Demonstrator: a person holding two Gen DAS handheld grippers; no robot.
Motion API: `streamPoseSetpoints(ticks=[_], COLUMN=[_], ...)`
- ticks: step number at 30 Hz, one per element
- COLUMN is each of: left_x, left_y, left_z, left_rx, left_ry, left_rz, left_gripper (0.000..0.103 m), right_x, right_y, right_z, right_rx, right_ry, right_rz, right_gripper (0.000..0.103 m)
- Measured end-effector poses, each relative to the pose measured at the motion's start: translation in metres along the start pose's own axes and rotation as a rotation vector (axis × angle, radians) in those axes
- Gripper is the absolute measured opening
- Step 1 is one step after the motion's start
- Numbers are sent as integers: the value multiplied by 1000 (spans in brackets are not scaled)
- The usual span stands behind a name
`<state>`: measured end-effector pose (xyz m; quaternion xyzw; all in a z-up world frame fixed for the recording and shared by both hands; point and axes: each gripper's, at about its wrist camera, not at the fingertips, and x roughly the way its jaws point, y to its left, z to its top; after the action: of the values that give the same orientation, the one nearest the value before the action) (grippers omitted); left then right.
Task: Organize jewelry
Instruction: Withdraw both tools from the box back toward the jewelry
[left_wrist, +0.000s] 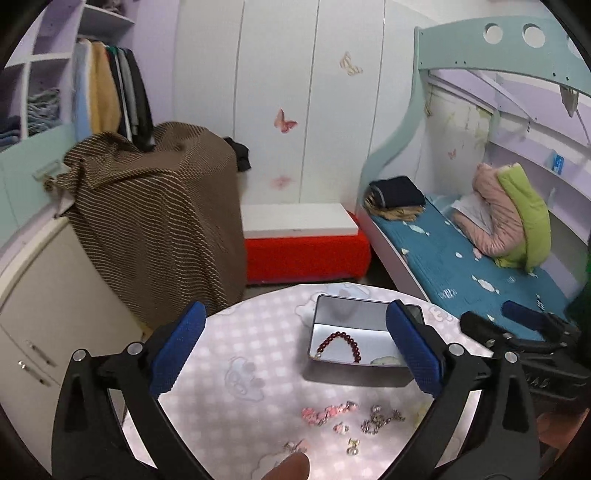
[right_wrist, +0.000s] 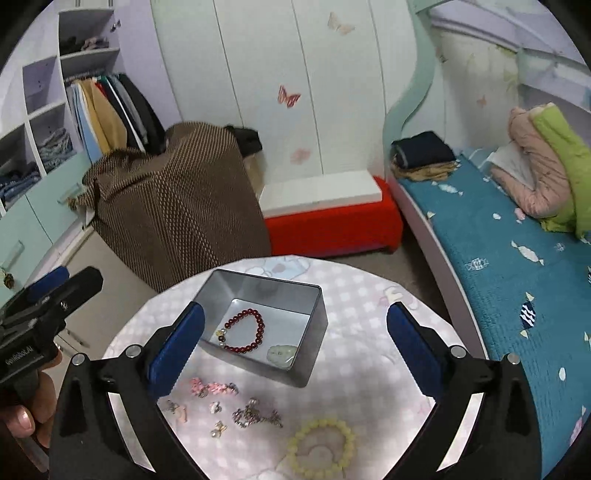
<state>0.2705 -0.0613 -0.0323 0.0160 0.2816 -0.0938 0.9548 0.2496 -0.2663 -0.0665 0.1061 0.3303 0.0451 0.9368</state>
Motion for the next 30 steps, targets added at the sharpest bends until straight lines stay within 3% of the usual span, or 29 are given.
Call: streamPoseSetpoints(ticks=[10, 18, 23, 30], left_x=[-65, -109, -115, -86], left_y=[14, 29, 35, 29], left_z=[-17, -48, -72, -106], left_rx=[-25, -55, -62, -40], left_ry=[-81, -109, -78, 32], left_rz=[71, 126, 140, 114], left_gripper=[98, 98, 98, 98], right_x=[-71, -99, -102, -87], right_y=[25, 37, 42, 43], right_z=[-20, -42, -56, -79], right_rx=[-38, -77, -95, -118], right_ry=[-126, -152, -136, -56], right_rz=[7, 3, -8, -8], right_gripper=[95, 95, 95, 95])
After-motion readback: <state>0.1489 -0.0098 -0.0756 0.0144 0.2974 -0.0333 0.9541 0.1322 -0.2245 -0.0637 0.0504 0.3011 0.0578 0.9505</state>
